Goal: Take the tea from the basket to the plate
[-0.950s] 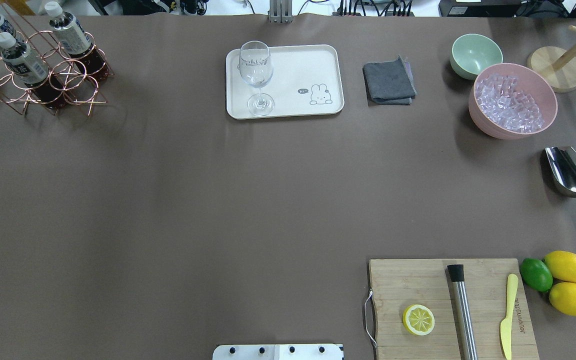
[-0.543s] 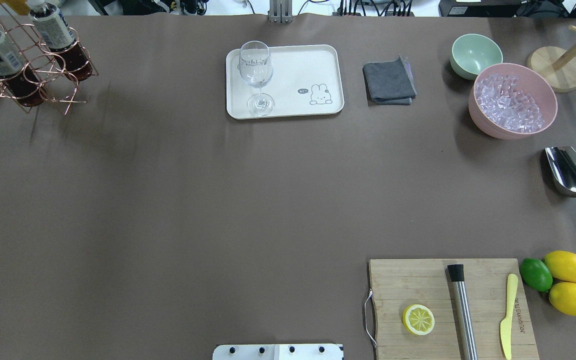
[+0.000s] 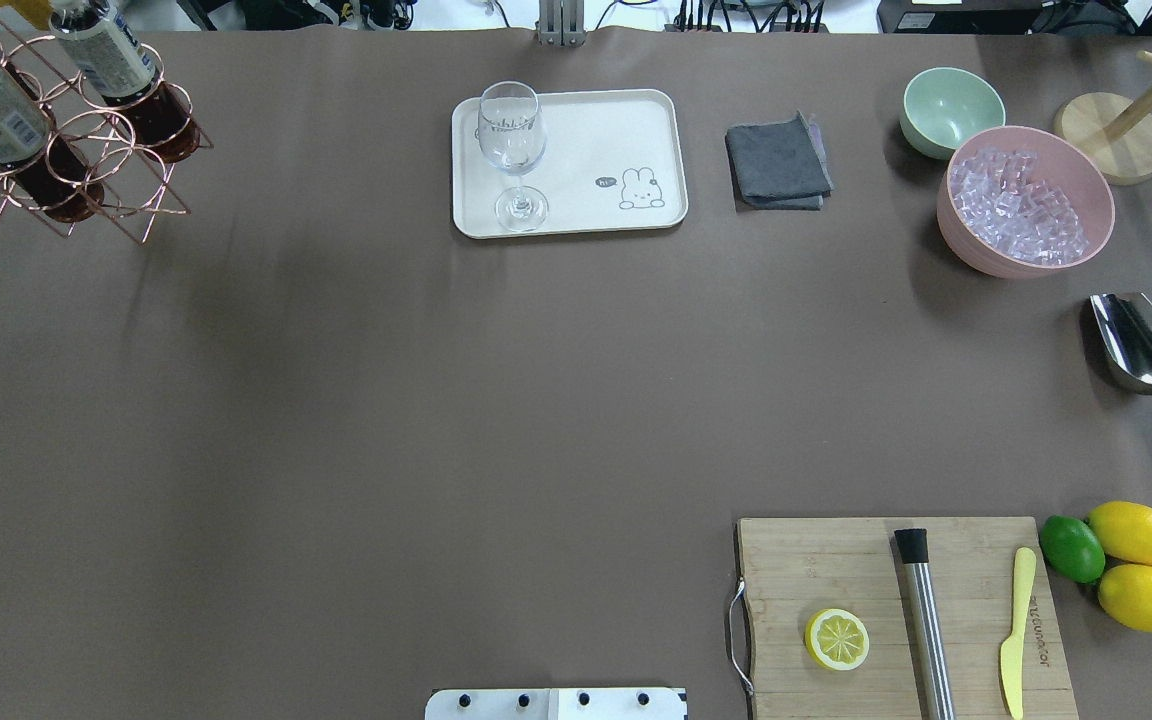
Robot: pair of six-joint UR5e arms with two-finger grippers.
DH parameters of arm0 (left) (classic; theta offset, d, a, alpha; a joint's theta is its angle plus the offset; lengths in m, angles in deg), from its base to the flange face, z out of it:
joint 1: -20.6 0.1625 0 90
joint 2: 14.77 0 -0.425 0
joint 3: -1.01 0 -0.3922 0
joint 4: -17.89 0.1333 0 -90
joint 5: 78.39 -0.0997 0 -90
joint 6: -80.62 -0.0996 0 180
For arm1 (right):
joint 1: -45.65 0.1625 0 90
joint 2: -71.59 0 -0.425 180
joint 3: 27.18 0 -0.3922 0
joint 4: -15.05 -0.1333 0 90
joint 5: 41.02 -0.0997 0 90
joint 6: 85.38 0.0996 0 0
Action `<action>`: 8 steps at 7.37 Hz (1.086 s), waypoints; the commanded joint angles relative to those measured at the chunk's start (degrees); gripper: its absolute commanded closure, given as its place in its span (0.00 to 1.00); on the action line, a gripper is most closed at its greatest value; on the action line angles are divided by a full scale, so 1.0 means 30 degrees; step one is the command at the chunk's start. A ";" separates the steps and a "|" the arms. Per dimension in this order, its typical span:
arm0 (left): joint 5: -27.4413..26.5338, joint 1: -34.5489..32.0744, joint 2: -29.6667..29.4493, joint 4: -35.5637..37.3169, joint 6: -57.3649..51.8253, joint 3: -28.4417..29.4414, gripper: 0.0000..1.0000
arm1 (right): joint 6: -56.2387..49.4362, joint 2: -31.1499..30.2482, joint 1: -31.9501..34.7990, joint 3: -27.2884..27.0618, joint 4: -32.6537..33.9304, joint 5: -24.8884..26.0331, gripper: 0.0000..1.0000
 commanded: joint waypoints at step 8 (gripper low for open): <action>0.0737 0.4177 0.2246 -0.1327 0.3602 -0.9107 1.00 | 0.0015 -0.0590 0.0000 -0.0543 0.0028 -0.0044 0.00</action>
